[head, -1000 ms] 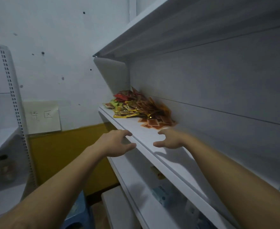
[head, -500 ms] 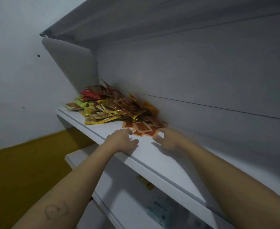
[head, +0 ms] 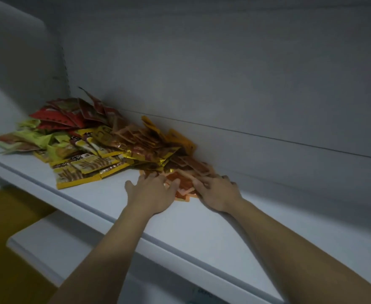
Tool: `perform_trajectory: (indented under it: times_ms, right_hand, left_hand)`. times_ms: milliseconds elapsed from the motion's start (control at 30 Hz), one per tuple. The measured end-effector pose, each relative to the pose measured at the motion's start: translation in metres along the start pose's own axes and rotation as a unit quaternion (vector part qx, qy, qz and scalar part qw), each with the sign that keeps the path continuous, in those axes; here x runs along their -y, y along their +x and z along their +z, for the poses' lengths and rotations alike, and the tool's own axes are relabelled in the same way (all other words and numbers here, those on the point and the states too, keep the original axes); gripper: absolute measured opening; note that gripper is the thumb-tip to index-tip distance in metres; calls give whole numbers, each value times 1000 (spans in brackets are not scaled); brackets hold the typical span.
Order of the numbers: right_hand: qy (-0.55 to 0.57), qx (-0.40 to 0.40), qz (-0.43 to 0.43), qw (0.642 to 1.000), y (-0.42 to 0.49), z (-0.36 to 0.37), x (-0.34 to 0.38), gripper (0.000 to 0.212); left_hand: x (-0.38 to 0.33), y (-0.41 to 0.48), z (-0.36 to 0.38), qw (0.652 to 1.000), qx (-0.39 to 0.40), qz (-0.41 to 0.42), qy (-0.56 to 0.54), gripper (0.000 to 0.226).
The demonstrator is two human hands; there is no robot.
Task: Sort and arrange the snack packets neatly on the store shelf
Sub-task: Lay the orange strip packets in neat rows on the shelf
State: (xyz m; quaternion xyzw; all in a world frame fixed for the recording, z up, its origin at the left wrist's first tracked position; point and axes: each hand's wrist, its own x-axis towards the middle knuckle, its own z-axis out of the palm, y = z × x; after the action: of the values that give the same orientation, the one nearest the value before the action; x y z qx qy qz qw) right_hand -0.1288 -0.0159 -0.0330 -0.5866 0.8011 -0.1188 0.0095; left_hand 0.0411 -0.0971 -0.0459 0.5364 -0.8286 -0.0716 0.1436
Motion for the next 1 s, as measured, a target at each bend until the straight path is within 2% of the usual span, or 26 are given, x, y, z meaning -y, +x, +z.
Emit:
perform_trajectory:
  times_ms: [133, 233, 333, 400, 433, 500, 567, 633, 700, 767, 833, 867, 933, 1000]
  right_hand:
    - [33, 3, -14, 999, -1, 0, 0, 39]
    - [74, -2, -9, 997, -4, 2, 1, 29]
    - [105, -20, 3, 994, -8, -1, -2, 27]
    - [100, -35, 11, 994, -11, -4, -1, 28]
    - [96, -45, 17, 994, -13, -4, 1, 30]
    - [86, -63, 34, 994, -18, -4, 9, 35]
    - [41, -63, 41, 996, -20, -1, 17, 41]
    - [-2, -53, 56, 997, -21, 0, 24, 44]
    - [-15, -38, 84, 996, -20, -1, 28, 51]
    - [-3, -30, 87, 996, -20, -3, 30, 43]
    - [59, -21, 91, 994, -23, -6, 30, 32]
    - [126, -23, 95, 987, -24, -8, 29, 28]
    - [289, -35, 106, 951, -27, -8, 31, 23]
    - [396, -43, 113, 910, -29, -8, 35, 28]
  left_hand:
    - [5, -4, 1, 998, -40, 49, -28, 54]
    - [8, -11, -1, 982, -82, 102, -138, 29]
    - [10, -15, -4, 954, -45, 126, -268, 15]
    - [11, -18, -4, 941, -28, 120, -316, 12]
    - [12, -19, -3, 946, -41, 106, -304, 15]
    - [11, -18, -1, 986, -82, 42, -137, 42]
    - [6, -19, 0, 999, -47, -13, 6, 70]
    - [2, -18, 4, 999, -15, 6, 44, 73]
    - [1, -18, 5, 998, -10, 58, 35, 67]
    - [2, -18, 4, 993, -10, 113, 18, 61]
    - [1, -19, 1, 987, 3, 161, -3, 57]
    - [1, -19, -1, 983, 16, 181, -25, 55]
    - [1, -19, -2, 975, 44, 206, -65, 53]
    - [3, -18, -3, 971, 55, 217, -87, 58]
